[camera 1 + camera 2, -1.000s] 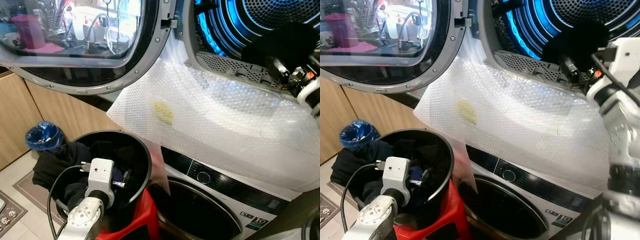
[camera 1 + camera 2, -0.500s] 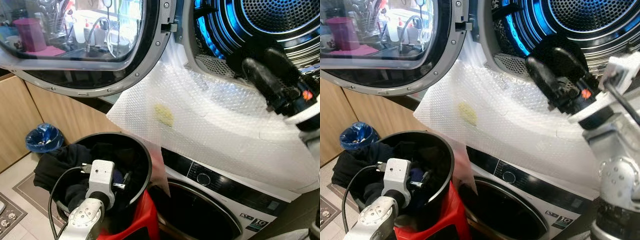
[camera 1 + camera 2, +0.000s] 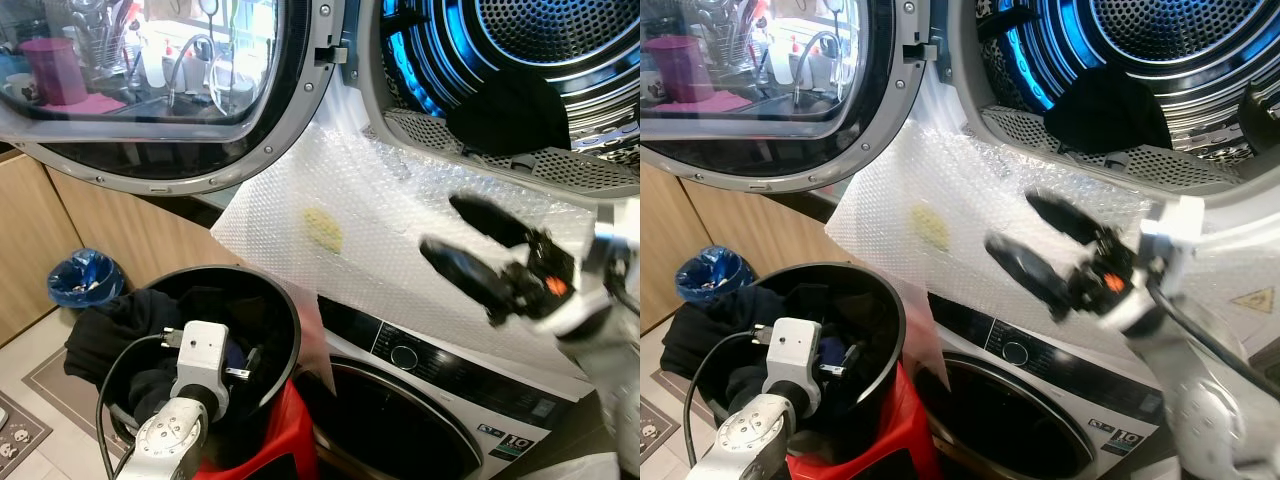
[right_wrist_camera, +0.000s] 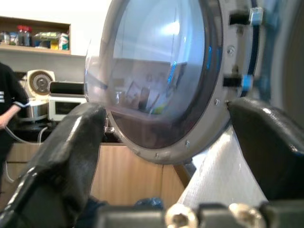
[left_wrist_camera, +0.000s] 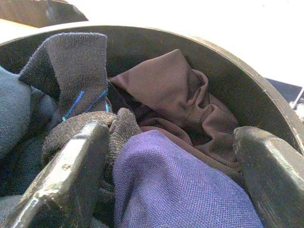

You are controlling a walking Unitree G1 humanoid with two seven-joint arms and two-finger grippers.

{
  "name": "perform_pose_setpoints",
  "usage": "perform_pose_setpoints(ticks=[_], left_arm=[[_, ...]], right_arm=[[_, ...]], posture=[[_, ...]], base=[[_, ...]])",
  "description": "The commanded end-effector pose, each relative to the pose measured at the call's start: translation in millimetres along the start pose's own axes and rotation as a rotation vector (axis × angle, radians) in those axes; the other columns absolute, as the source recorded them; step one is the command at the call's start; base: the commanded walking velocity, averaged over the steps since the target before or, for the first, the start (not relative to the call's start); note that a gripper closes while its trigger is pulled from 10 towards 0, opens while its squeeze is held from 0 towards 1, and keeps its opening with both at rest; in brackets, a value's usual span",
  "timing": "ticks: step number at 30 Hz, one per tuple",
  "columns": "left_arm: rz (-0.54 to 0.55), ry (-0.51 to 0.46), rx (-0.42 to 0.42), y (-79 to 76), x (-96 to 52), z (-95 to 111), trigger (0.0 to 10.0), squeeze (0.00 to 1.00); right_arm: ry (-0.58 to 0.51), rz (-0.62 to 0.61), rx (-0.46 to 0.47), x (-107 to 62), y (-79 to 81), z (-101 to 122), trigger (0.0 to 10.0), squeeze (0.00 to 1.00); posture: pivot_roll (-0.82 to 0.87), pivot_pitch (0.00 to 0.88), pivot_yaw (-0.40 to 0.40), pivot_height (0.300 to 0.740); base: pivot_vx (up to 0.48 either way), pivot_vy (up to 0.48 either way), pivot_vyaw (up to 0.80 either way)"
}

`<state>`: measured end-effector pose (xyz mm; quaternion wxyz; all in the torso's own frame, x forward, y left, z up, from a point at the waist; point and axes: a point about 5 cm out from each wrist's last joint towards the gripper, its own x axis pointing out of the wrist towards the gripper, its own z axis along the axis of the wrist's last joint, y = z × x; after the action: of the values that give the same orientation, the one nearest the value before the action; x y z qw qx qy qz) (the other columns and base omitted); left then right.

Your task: Clothes washing

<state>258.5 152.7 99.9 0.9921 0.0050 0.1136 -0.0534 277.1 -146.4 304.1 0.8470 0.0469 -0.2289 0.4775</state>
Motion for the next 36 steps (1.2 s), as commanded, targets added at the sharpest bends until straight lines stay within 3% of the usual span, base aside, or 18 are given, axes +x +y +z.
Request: perform_pose_setpoints(ticks=[1,6,9,10,11,13,21,28,30,31,36], left_arm=[[-0.001,0.114,-0.015,-0.7,-3.0,-25,10.0,0.0],[0.001,0.112,-0.013,-1.1,-2.5,-24,10.0,0.0],[-0.001,0.11,-0.013,-1.9,-2.2,-24,10.0,0.0],[-0.001,0.109,-0.012,-2.0,-2.4,-23,10.0,0.0],[0.002,0.108,-0.013,-1.7,-2.3,-23,10.0,0.0],[0.004,0.108,-0.014,-1.1,-2.4,-23,10.0,0.0],[0.01,0.108,-0.015,-0.4,-3.3,-23,10.0,0.0],[0.011,0.108,-0.014,-0.4,-3.5,-23,10.0,0.0],[0.015,0.107,-0.012,0.4,-4.3,-23,10.0,0.0],[0.016,0.107,-0.01,1.1,-4.3,-22,10.0,0.0],[0.018,0.105,-0.009,1.7,-4.3,-22,10.0,0.0]], right_arm=[[0.03,-0.03,-0.034,11.4,-3.8,-3,10.0,0.0],[0.041,-0.054,-0.052,34.9,-13.5,-3,10.0,0.0],[0.137,-0.127,-0.05,44.9,-28.6,-19,10.0,0.0],[0.199,-0.203,-0.047,48.7,-41.3,-27,10.0,0.0],[0.222,-0.276,-0.026,51.5,-53.4,-31,10.0,0.0],[0.232,-0.321,-0.013,54.3,-62.9,-32,10.0,0.0],[0.242,-0.405,-0.032,65.1,-84.9,-25,10.0,0.0],[0.24,-0.412,-0.035,68.3,-89.2,-25,10.0,0.0],[0.296,-0.493,-0.168,64.3,-106.6,-14,10.0,0.0],[0.366,-0.541,-0.282,59.8,-117.3,-9,10.0,0.0],[0.418,-0.608,-0.373,55.5,-129.0,-1,10.0,0.0]], posture=[[-0.03,0.118,-0.045,0.74],[-0.03,0.115,-0.048,0.74],[-0.03,0.114,-0.047,0.74],[-0.03,0.114,-0.047,0.74],[-0.02,0.11,-0.049,0.74],[-0.02,0.109,-0.05,0.74],[-0.01,0.108,-0.05,0.74],[0.0,0.108,-0.051,0.74],[0.0,0.102,-0.049,0.74],[0.0,0.1,-0.049,0.74],[0.0,0.099,-0.05,0.74]], base=[[0.0,0.0,0.0],[0.0,0.0,0.0],[0.0,0.0,0.0],[0.0,0.0,0.0],[0.0,0.0,0.0],[0.0,0.0,0.0],[0.0,0.0,0.0],[0.0,0.0,0.0],[0.0,0.0,0.0],[0.0,0.0,0.0],[0.0,0.0,0.0]])
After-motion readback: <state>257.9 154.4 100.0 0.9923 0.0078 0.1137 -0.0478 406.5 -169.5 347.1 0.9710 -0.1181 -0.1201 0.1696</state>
